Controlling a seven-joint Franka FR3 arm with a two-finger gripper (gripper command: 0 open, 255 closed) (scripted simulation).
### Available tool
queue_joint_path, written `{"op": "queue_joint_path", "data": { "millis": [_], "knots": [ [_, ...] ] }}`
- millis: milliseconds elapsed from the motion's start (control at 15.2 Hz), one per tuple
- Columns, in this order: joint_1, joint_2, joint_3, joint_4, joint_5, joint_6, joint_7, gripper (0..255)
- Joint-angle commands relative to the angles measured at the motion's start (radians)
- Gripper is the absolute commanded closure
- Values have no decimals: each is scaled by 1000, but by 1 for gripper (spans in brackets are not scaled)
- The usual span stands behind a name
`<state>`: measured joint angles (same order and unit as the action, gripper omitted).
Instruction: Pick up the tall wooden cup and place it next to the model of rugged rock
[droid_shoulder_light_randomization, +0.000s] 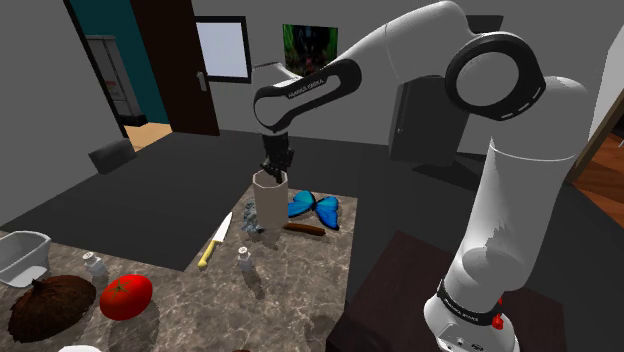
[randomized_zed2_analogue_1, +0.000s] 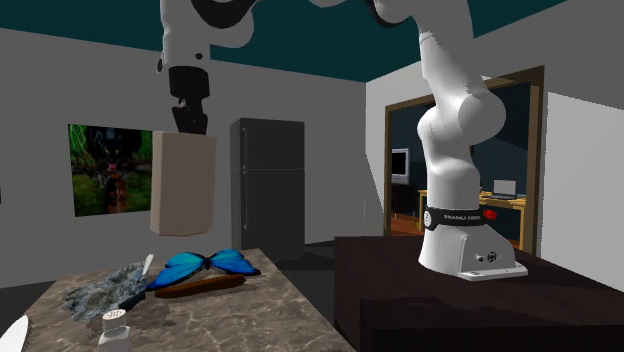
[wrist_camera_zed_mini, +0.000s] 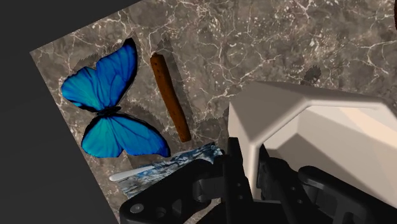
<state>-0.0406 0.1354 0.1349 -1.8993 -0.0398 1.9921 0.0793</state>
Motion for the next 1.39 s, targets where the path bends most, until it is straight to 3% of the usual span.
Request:
{"op": "queue_joint_path", "data": {
  "millis": [0,1320],
  "knots": [
    [0,11,-1,-12,-2,24,0,255],
    [4,137,-7,-128,-28,265,21,255]
  ]
}}
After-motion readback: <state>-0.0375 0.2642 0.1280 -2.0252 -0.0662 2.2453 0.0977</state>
